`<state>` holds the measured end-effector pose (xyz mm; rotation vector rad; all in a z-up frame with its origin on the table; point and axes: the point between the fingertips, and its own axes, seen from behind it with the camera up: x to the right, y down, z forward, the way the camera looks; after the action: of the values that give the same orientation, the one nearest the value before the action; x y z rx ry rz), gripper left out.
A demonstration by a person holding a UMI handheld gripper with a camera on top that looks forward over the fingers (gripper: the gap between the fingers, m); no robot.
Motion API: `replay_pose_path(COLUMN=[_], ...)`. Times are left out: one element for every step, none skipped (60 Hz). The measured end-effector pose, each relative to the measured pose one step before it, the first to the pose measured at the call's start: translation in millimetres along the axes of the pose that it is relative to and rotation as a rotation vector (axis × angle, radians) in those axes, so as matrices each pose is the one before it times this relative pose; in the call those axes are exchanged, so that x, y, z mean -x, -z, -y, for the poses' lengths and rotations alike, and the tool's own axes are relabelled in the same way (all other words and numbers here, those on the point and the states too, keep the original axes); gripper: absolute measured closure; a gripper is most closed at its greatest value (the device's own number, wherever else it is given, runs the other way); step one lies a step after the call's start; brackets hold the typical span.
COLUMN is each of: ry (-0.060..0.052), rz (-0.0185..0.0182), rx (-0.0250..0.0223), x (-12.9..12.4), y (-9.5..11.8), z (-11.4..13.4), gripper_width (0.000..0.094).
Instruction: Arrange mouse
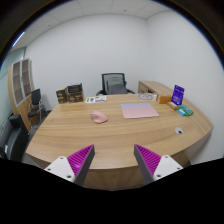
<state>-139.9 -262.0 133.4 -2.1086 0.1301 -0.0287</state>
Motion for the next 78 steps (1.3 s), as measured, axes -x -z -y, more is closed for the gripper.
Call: replay_pose_path(ry=[-0.0051,-0.0051,-0.0035,-0.0013,0.0000,0.0007,0.0022,0.0014,0.0036,0.0040,0.0047,0.0050,0.0053,0.0046,0.0039,0.0032,0.0029,0.0026,0.0024,0.0020,0.0029,0.0009,0.0012,0.0008,0.0007,-0.0023,-0.0025,-0.0015,-0.0003,0.0007,0.0008,0.0001,-0.0001,0.0003,0.0012,0.0015,0.0028,0.0026,0.0015,0.0028,0.0033,0.0036,0.0036,0.0025,0.0020,-0.0003,-0.0023,-0.0031,-0.0031,-0.0014,0.0005,0.0026,0.0046,0.0057,0.0049,0.0050,-0.0013,-0.0026,-0.0049,-0.0060,-0.0061,-0.0060,-0.0059,-0.0051,-0.0040,-0.0030,-0.0030,-0.0029,-0.0026,-0.0025,-0.0026,-0.0027,-0.0032,-0.0035,-0.0026,-0.0020,-0.0023,-0.0023], rz=[-0.00170,0.00083,0.00553,0.00738,0.00779,0.00600,0.00435,0.00187,0.00368,0.00289,0.00297,0.00276,0.00253,0.00262,0.00282,0.00373,0.00531,0.00629,0.00549,0.00417,0.00492,0.00415,0.00618,0.00646,0.00685,0.00332,0.00434,0.00614,0.00851,0.00935,0.00879,0.00666,0.00478,0.00453,0.00464,0.00440,0.00410,0.00209,-0.00013,0.00019,0.00066,0.00130,0.00009,-0.00094,-0.00017,0.00270,0.00269,0.00332,0.00399,0.00395,0.00282,0.00137,-0.00093,-0.00321,-0.00530,-0.00381,0.00498,0.00355,0.00416,0.00314,0.00133,0.00065,-0.00148,0.00047,0.00093,-0.00012,-0.00156,-0.00240,-0.00265,-0.00277,-0.00331,-0.00456,-0.00538,-0.00566,-0.00609,-0.00714,-0.00659,-0.00721], rx=[-0.00311,-0.00587,-0.00687,-0.00603,-0.00268,0.00276,0.00399,0.00529,0.00192,-0.00041,-0.00183,-0.00278,-0.00237,-0.00132,-0.00052,-0.00040,-0.00019,-0.00042,-0.00115,-0.00220,-0.00343,-0.00138,-0.00256,-0.00230,-0.00252,0.00130,0.00312,0.00766,0.01026,0.01001,0.00745,0.00388,0.00151,0.00009,0.00070,0.00099,0.00045,0.00125,0.00164,0.00061,0.00059,0.00044,0.00033,0.00159,0.00266,0.00500,0.00420,0.00331,0.00306,0.00298,0.00317,0.00342,0.00352,0.00296,0.00267,0.00240,-0.00091,0.00278,0.00165,0.00066,0.00039,0.00109,0.00343,0.00012,0.00049,-0.00012,0.00010,0.00008,-0.00003,-0.00017,0.00026,0.00031,0.00058,-0.00007,-0.00076,0.00047,-0.00004,-0.00020], x=[7.54,7.89,7.53,7.41,5.80,3.54,2.53,4.74,3.50,2.81,2.25,1.71,1.59,1.70,1.42,1.42,1.22,1.33,1.06,0.21,-1.19,1.81,0.34,0.07,-1.56,1.29,-0.28,0.27,1.18,0.97,0.74,0.10,-0.43,-0.72,-0.64,-0.81,-2.22,-1.31,-0.15,-1.28,-1.10,-1.29,-1.28,-1.33,-1.55,-1.28,-0.32,-0.45,-0.25,-0.38,-0.54,-0.95,-1.24,-1.84,-2.34,1.76,-3.14,-0.44,0.00,-0.18,-0.34,-0.51,2.04,-1.17,-0.77,-1.11,-1.37,-1.19,-1.28,-1.26,-1.30,-1.40,-1.74,-1.62,-1.86,-0.91,-2.20,-1.96], y=[-2.38,-3.01,-2.99,-3.46,-3.82,-3.95,-5.04,-3.82,-5.29,-5.38,-5.54,-6.15,-6.57,-6.69,-7.09,-7.69,-7.76,-7.81,-8.22,-8.59,-9.24,-8.51,-9.01,-9.24,-9.96,-9.28,-9.93,-9.88,-9.24,-9.31,-8.86,-8.44,-8.22,-8.35,-7.68,-8.07,-7.70,-7.11,-6.55,-6.80,-6.54,-5.89,-5.75,-5.56,-5.08,-4.60,-4.22,-4.14,-3.17,-3.37,-3.25,-3.15,-3.20,-2.99,-2.86,-7.69,2.30,-2.13,-1.86,-2.04,-1.88,-2.16,-2.77,-2.18,-2.51,-2.37,-2.68,-2.76,-2.49,-2.69,-2.74,-2.74,-2.63,-2.53,-2.41,-3.68,-2.13,-2.19], z=[2.06,2.33,2.46,1.89,1.01,-0.07,-1.36,1.02,1.10,1.58,2.07,2.37,2.27,1.99,2.04,1.81,1.81,1.68,2.35,2.46,1.50,3.34,2.39,2.45,1.16,2.14,0.40,-0.52,-0.83,-0.38,0.38,1.17,1.66,1.87,1.72,1.64,0.80,1.63,2.38,1.51,1.52,1.59,1.29,1.01,0.53,-0.48,0.07,0.17,0.22,-0.04,-0.11,-0.06,-0.40,-0.17,-0.35,0.77,0.06,-0.35,0.25,0.50,0.73,0.45,0.89,0.86,0.73,0.92,0.78,0.79,0.78,0.88,0.97,0.78,1.12,1.11,1.37,2.07,1.28,1.14], gripper_width=[0.0104,0.0103,0.0104,0.0103,0.0102,0.0102,0.0096,0.0094,0.0093,0.0092,0.0093,0.0093,0.0094,0.0092,0.0094,0.0089,0.0090,0.0092,0.0092,0.0093,0.0092,0.0092,0.0092,0.0092,0.0095,0.0093,0.0094,0.0098,0.0105,0.0105,0.0105,0.0105,0.0104,0.0102,0.0103,0.0104,0.0104,0.0104,0.0104,0.0103,0.0103,0.0104,0.0104,0.0105,0.0105,0.0103,0.0104,0.0103,0.0104,0.0104,0.0104,0.0104,0.0105,0.0105,0.0104,0.0097,0.0098,0.0101,0.0101,0.0097,0.0093,0.0093,0.0095,0.0095,0.0093,0.0092,0.0093,0.0091,0.0092,0.0091,0.0090,0.0091,0.0089,0.0090,0.0090,0.0090,0.0090,0.0092])
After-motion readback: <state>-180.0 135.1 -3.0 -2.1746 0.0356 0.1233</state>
